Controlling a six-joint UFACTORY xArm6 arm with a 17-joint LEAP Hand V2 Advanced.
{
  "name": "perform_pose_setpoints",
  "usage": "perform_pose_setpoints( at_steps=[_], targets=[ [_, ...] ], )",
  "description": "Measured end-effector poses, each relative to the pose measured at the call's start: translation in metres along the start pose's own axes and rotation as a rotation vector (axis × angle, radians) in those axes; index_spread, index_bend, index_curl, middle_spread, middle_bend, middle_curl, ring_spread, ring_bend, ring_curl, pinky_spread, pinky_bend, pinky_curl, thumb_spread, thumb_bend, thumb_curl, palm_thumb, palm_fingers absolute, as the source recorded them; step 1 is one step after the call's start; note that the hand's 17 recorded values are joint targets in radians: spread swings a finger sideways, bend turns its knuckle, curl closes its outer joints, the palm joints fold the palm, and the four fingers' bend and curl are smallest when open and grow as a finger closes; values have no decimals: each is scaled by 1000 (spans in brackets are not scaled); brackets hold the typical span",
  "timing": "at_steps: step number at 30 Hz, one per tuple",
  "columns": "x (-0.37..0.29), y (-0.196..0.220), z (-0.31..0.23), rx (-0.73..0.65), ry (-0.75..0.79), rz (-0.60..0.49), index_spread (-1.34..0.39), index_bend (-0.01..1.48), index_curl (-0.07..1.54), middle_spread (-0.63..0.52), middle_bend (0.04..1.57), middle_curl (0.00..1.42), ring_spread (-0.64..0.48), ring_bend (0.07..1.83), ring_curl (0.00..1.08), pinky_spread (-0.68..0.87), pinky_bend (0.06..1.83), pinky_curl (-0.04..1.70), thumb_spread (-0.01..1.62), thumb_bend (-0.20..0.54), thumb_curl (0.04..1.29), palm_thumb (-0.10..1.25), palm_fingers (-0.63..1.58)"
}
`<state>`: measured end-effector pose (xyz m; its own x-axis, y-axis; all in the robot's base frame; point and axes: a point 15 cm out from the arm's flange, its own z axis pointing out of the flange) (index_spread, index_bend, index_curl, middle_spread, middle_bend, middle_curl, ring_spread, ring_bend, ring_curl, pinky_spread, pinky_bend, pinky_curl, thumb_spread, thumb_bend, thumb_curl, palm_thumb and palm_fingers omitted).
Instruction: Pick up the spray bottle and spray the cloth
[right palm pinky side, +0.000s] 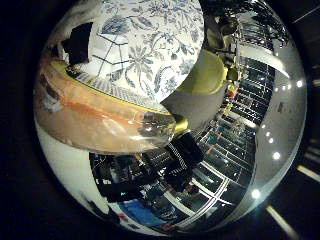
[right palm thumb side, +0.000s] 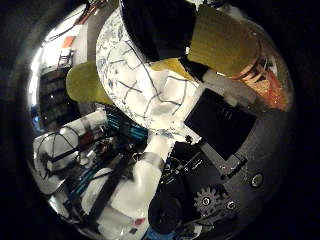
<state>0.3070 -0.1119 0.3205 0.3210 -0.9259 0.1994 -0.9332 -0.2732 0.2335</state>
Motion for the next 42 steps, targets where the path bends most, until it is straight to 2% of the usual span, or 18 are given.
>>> perform_pose_setpoints(
  at_steps=[3,14,19,29,34,42],
  targets=[
    [-5,-8,-18,68,-52,20,-175,1177,681,-66,1345,564,-158,1448,597,-215,1025,1207,936,-15,733,1045,1208],
    [-80,-69,-123,440,-500,28,-186,1176,676,-65,1347,562,-158,1449,593,-216,1023,1205,915,-15,735,1056,1211],
    [-121,-100,-183,678,-736,4,-187,1177,676,-65,1348,562,-158,1449,593,-216,1023,1205,910,-15,740,1066,1210],
    [-240,-145,-201,843,-1104,-38,-186,1173,674,-65,1343,558,-156,1452,591,-216,1022,1205,907,-15,744,1066,1212],
    [-259,-162,-209,920,-1243,-65,-186,1170,672,-65,1342,556,-155,1453,588,-217,1020,1205,905,-14,749,1075,1215],
    [-281,-189,-165,889,-1253,-107,-187,1174,675,-65,1343,555,-154,1455,585,-217,1019,1206,901,-15,750,1077,1215]
  ],
)
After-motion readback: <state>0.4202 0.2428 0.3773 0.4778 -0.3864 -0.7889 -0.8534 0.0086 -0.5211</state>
